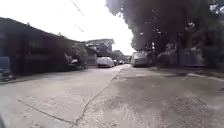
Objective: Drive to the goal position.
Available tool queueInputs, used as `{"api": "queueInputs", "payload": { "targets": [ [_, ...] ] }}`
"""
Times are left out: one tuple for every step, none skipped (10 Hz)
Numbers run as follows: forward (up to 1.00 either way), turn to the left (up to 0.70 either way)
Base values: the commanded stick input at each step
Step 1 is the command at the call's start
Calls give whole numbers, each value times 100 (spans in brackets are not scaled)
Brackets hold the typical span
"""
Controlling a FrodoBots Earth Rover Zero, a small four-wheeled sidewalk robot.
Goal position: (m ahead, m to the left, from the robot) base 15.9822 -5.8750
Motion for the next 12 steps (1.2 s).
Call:
{"api": "queueInputs", "payload": {
  "targets": [
    [70, 0],
    [70, 0],
    [70, 0],
    [70, 0],
    [70, 0],
    [70, 0],
    [70, 0],
    [70, 0],
    [70, 0],
    [70, 0],
    [70, 0],
    [70, 0]
  ]
}}
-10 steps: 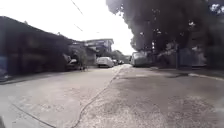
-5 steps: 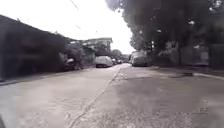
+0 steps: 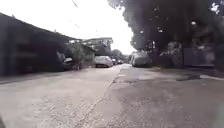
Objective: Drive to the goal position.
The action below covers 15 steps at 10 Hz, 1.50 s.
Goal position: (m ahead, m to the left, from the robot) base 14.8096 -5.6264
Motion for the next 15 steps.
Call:
{"api": "queueInputs", "payload": {
  "targets": [
    [70, 0],
    [70, 0],
    [70, 0],
    [70, 0],
    [70, 0],
    [70, 0],
    [70, 0],
    [70, 0],
    [70, 0],
    [70, 0],
    [70, 0],
    [70, 0],
    [70, 0],
    [70, 0],
    [70, 0]
  ]
}}
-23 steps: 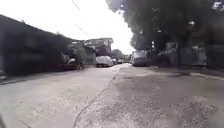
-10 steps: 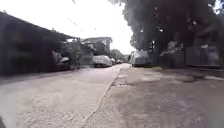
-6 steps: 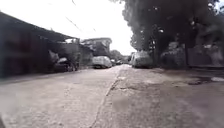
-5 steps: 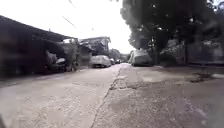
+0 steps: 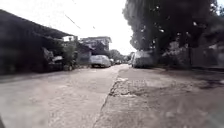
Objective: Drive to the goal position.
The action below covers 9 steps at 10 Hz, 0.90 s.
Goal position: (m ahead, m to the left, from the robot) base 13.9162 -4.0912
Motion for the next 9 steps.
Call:
{"api": "queueInputs", "payload": {
  "targets": [
    [70, 0],
    [70, 0],
    [70, 0],
    [70, 0],
    [70, 0],
    [70, 0],
    [70, 0],
    [70, 0],
    [70, 0]
  ]
}}
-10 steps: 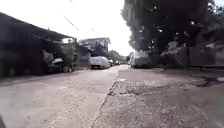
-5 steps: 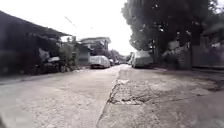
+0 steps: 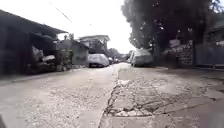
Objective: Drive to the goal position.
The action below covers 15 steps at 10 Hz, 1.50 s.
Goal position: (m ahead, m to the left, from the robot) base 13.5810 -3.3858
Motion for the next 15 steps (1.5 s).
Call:
{"api": "queueInputs", "payload": {
  "targets": [
    [70, 0],
    [70, 0],
    [70, 0],
    [70, 0],
    [70, 0],
    [70, 0],
    [70, 0],
    [70, 0],
    [70, 0],
    [70, 0],
    [70, 0],
    [70, 0],
    [70, 0],
    [70, 0],
    [70, 0]
  ]
}}
